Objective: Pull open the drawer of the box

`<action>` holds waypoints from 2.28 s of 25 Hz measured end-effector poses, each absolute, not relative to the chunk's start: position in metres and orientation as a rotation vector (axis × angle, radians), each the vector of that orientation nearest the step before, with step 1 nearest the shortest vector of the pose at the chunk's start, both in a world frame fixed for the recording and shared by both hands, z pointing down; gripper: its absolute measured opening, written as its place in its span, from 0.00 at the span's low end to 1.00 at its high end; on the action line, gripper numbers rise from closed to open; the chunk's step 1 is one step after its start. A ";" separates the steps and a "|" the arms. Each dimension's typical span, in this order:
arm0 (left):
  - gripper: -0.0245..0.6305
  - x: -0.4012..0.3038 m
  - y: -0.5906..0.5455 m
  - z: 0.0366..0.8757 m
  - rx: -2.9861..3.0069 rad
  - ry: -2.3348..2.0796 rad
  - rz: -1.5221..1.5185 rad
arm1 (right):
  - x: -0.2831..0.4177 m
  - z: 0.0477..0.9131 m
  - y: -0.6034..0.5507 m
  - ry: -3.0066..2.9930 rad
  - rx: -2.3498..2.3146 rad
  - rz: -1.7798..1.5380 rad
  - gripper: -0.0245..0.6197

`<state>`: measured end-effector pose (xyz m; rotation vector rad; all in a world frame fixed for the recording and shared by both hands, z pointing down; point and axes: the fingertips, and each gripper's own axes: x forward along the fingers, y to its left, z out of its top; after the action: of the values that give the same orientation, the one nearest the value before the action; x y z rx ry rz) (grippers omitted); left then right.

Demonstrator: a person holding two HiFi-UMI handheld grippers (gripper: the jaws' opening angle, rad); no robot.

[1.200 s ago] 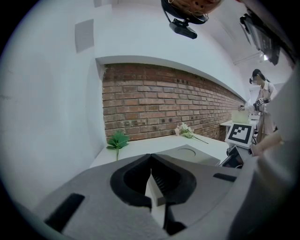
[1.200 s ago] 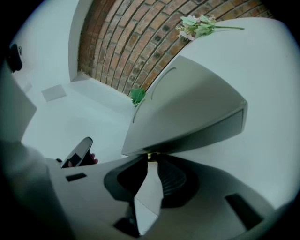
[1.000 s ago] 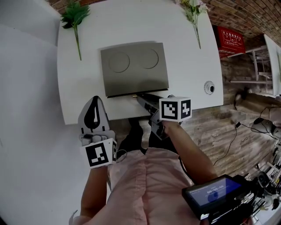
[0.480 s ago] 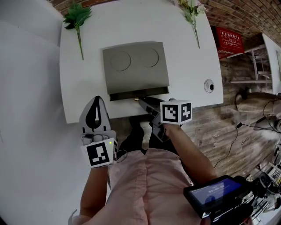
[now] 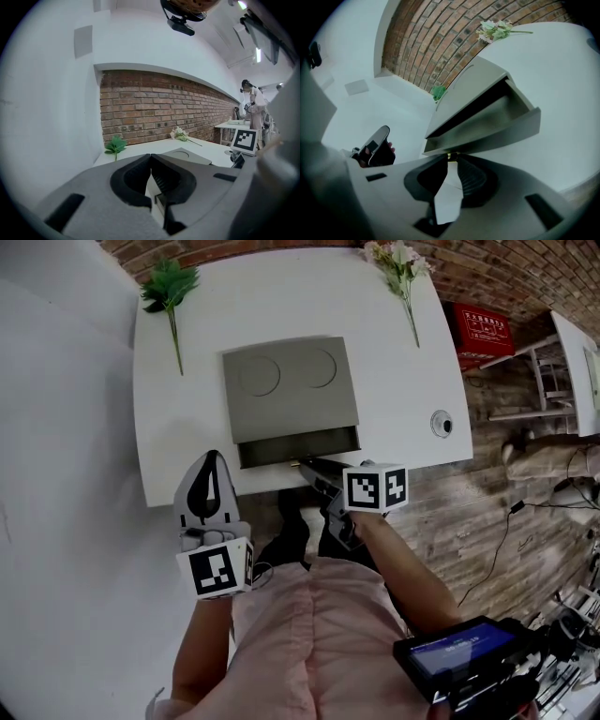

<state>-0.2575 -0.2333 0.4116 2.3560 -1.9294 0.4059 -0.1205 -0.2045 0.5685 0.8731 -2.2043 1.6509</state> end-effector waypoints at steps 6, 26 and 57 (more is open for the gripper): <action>0.05 -0.255 -0.226 0.401 2.410 -1.905 0.384 | -0.119 0.569 -0.200 -2.223 0.881 1.668 0.15; 0.05 -0.248 -0.191 0.391 2.387 -1.943 0.428 | -0.114 0.567 -0.174 -2.222 0.886 1.665 0.14; 0.06 -0.232 -0.152 0.376 2.407 -1.967 0.424 | -0.106 0.567 -0.129 -2.219 0.873 1.672 0.14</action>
<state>-0.2323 -0.1525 0.3757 2.4072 -1.9666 0.4244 -0.1057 -0.1292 0.5670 0.8730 -2.2194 1.6721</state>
